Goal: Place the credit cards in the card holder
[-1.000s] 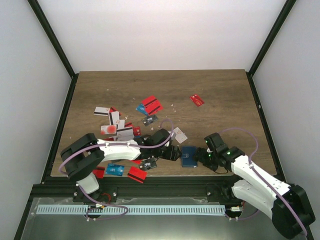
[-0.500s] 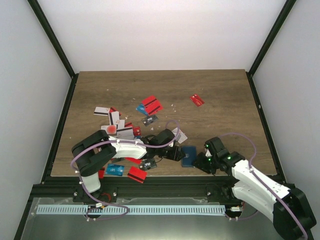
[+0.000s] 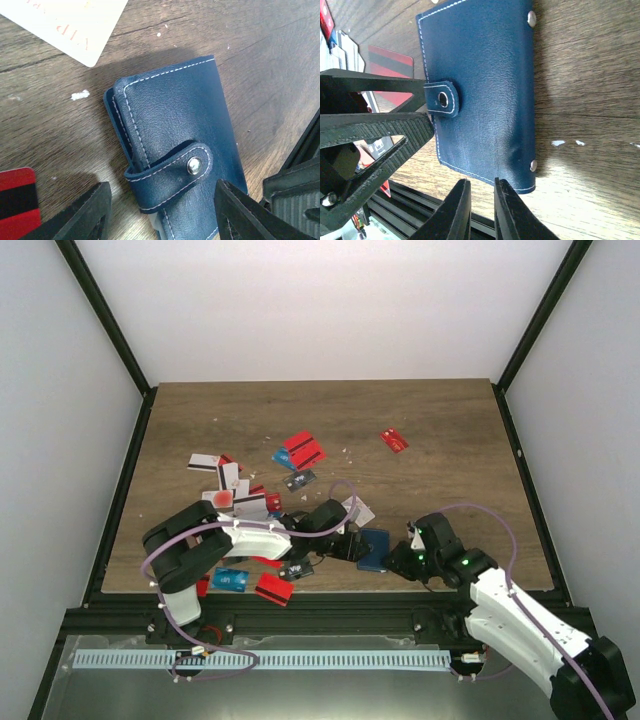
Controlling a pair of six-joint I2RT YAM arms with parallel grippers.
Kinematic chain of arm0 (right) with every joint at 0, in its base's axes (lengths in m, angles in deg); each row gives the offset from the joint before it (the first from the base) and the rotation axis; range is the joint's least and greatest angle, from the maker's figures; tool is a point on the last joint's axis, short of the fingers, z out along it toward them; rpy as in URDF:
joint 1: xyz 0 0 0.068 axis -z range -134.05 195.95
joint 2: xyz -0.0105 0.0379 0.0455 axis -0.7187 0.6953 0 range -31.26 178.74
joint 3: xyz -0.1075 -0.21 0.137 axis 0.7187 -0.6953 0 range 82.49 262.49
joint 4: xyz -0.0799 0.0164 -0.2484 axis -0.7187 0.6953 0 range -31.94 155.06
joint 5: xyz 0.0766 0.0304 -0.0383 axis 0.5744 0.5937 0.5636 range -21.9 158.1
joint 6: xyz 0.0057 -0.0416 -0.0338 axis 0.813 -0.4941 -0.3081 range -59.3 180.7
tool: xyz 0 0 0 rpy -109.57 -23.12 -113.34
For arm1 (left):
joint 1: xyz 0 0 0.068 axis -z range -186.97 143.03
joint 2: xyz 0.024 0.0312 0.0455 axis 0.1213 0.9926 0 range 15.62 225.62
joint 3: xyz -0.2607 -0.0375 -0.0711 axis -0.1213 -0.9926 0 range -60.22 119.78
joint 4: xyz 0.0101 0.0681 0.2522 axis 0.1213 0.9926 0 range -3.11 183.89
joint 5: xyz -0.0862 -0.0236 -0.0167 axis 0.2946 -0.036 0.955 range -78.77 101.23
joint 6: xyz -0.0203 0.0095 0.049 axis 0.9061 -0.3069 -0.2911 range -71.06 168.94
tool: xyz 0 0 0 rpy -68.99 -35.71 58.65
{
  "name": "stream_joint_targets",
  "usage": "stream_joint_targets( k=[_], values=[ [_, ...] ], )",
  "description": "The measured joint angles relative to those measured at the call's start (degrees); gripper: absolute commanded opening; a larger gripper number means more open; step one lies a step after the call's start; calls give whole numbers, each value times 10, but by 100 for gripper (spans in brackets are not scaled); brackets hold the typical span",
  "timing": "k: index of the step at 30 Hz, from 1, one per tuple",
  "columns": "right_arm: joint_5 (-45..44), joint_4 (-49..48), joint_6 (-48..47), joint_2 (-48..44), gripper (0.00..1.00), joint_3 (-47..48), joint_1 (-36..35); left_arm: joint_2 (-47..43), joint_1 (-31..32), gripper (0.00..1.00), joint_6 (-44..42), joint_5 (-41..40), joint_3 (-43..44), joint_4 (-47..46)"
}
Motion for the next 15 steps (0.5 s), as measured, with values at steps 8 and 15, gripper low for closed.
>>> stream_joint_targets(
  k=[8,15],
  values=[
    [-37,10,14,-11,60,4,0,-10,0,57,-1,-13,-11,0],
    [-78,-3,27,28,53,3,0,-10,0,52,-5,-14,-11,2]
  ],
)
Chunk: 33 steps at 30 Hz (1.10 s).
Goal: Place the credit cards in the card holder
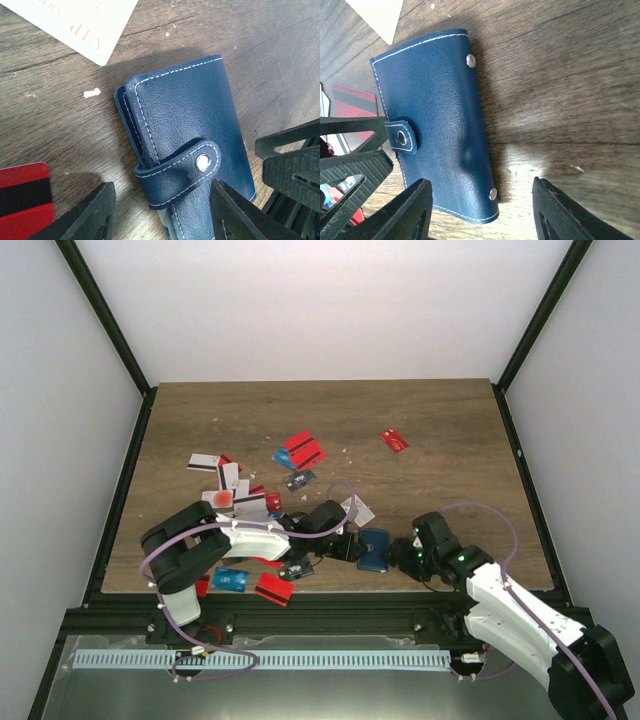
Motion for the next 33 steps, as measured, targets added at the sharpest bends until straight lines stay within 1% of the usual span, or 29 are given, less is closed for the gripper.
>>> stream_joint_targets(
  k=[2,5,6,11,14,15,17,18,20,22,23,24,30,33],
  values=[
    [0,-15,1,10,50,-3,0,1,0,48,0,2,0,0],
    [8,-47,0,20,44,-17,0,10,1,39,-1,11,0,-13],
    [11,-56,-1,22,41,-23,0,14,1,36,0,15,0,-21],
    [23,-81,-6,25,34,-33,0,37,3,15,4,28,1,-59],
    [26,-90,-10,23,28,-40,0,41,3,5,8,28,-2,-69],
    [26,-90,-10,22,26,-42,0,41,2,4,11,28,-2,-71],
    [26,-89,-13,21,25,-42,1,41,2,4,12,27,-6,-79],
    [26,-89,-12,21,26,-42,1,40,2,4,14,27,-8,-83],
    [27,-92,-13,19,32,-44,1,39,2,4,16,27,-13,-90],
    [31,-96,-16,18,47,-46,1,35,2,4,17,26,-19,-93],
    [35,-97,-17,17,53,-46,1,33,2,4,17,27,-21,-94],
    [38,-99,-22,14,56,-45,0,29,3,4,17,29,-24,-93],
    [32,-91,-34,-10,70,-20,0,-15,3,4,16,34,-38,-65],
    [30,-86,-43,-25,72,3,0,-66,-5,4,12,34,-42,-41]
  ],
)
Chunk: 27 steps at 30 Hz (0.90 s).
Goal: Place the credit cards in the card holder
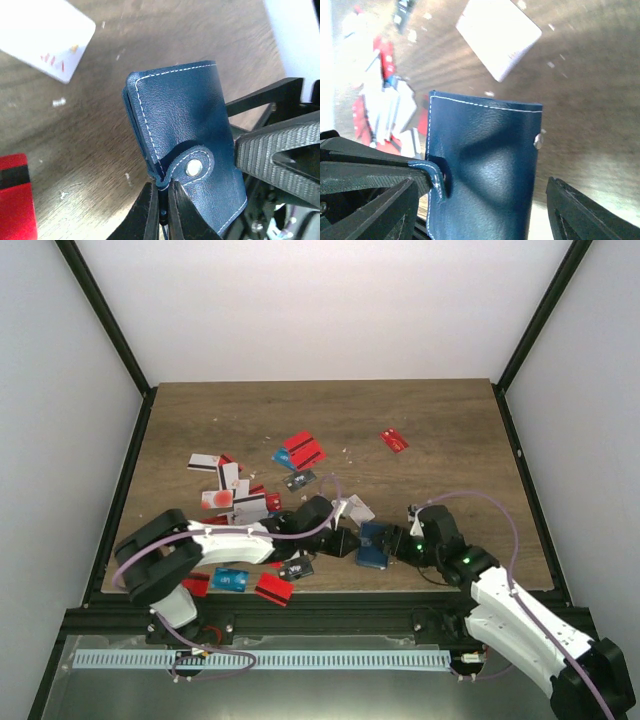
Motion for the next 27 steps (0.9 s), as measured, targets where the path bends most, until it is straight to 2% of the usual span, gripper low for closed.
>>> stream_joint_targets(
  k=[9,14,20,21,25,27],
  values=[
    [7,-21,-24,-85,72,54,0,-151,-58,4,-42,-1,0,82],
    [73,-95,-17,-92,68,54,0,-216,-86,4,-69,-2,0,123],
    [161,-213,25,-63,61,26,0,-274,-90,4,-87,0,0,142],
    [177,-230,33,-53,59,19,0,-280,-90,4,-88,0,0,142],
    [218,-273,46,-16,39,14,0,-294,-90,4,-90,6,-4,141],
    [235,-294,52,-4,32,13,0,-296,-90,4,-92,11,-8,141]
  ],
)
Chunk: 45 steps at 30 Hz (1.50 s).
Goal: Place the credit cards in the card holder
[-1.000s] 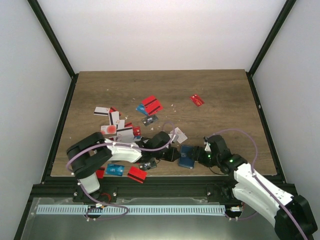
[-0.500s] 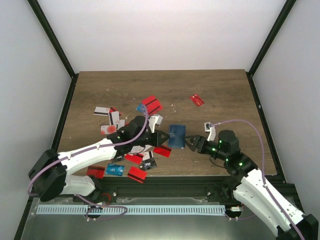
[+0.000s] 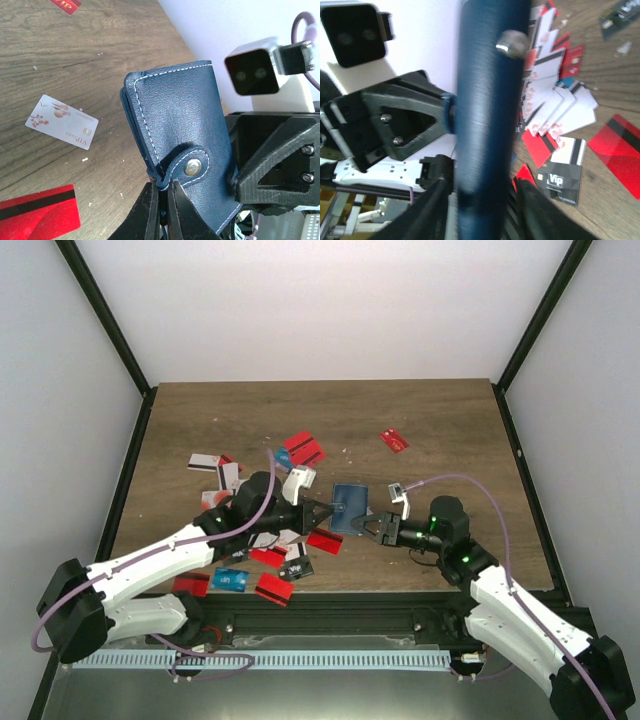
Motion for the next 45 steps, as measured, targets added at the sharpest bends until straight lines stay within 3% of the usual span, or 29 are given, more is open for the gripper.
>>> stream_joint_targets(
  k=[5,7,10,13,14,15,23,32,37,45],
  values=[
    [32,-43,12,18,15,0,0,-3,-1,5,-4,4,-5,0],
    [38,-55,15,25,5,0,1,-8,-1,10,-5,4,-5,1],
    [45,-66,21,31,1,0,2,-16,-2,39,-9,4,-7,3],
    [49,-66,12,32,1,1,2,-21,-2,87,-17,-3,-5,15],
    [48,-62,7,32,1,3,2,-23,-2,98,-24,-8,-2,26],
    [45,-51,0,33,1,9,2,-24,-2,100,-29,-16,3,38],
    [-24,28,-54,25,1,84,1,-29,-2,100,-98,-130,92,142],
    [-82,62,-67,12,1,86,1,-153,-2,100,-79,-205,-5,130],
    [-103,94,-90,20,1,90,1,-103,-2,100,-78,-225,31,174],
    [-113,136,-141,52,1,121,1,-16,-2,100,-88,-193,88,207]
  ],
)
